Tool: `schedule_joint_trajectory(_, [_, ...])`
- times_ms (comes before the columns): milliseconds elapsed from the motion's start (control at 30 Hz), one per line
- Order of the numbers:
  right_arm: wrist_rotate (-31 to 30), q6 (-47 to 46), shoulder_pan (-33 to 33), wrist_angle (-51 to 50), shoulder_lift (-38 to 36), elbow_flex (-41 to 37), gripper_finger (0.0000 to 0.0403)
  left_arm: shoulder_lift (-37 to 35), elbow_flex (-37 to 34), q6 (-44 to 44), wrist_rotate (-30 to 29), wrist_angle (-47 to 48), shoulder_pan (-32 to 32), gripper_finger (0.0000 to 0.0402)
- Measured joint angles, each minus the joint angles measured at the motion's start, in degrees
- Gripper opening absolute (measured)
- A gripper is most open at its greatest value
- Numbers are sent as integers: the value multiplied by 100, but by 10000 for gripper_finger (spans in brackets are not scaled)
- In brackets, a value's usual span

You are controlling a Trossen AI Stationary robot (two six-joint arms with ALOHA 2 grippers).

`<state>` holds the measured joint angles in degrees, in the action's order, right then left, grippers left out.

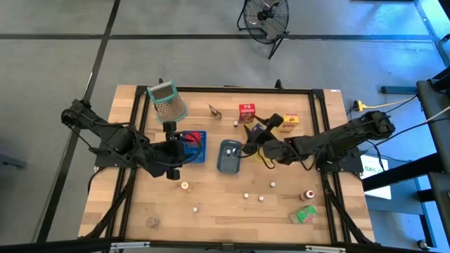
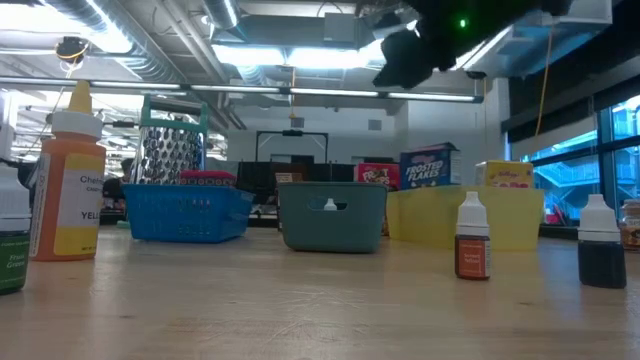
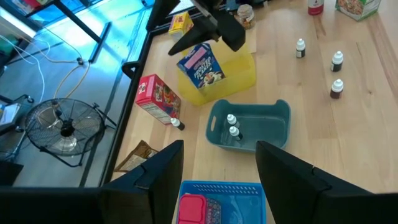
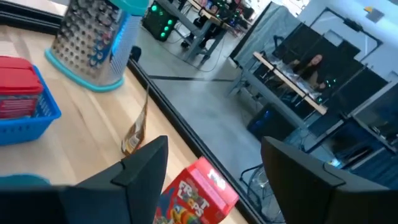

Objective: Pick & Place Kitchen Items
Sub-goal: Put the right brown seasoning bottle into the blue bin

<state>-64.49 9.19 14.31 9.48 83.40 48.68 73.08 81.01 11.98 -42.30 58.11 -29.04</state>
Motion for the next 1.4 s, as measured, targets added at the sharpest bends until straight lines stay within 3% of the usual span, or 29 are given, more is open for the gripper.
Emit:
schedule_joint_trajectory(233, [147,3,173,-159,0,260,259,0,2,-146,-2,-2,0,196])
schedule_joint_trajectory(600, [271,221,404,379,7,408,259,0,2,-76,45,0,-50,196])
schedule_joint_trajectory(733, [-24,263,745,-262,4,885,255,0,2,-74,253,55,-50,196])
schedule_joint_trajectory(967, [-1254,-387,1823,-2112,4,2132,241,0,2,37,614,347,-50,196])
schedule_joint_trajectory(1167, [-1354,-901,2524,-2953,4,2830,236,0,2,246,643,393,-50,196])
schedule_joint_trajectory(1400, [-1511,-1827,2818,-4234,4,3217,236,0,2,248,643,487,-50,196])
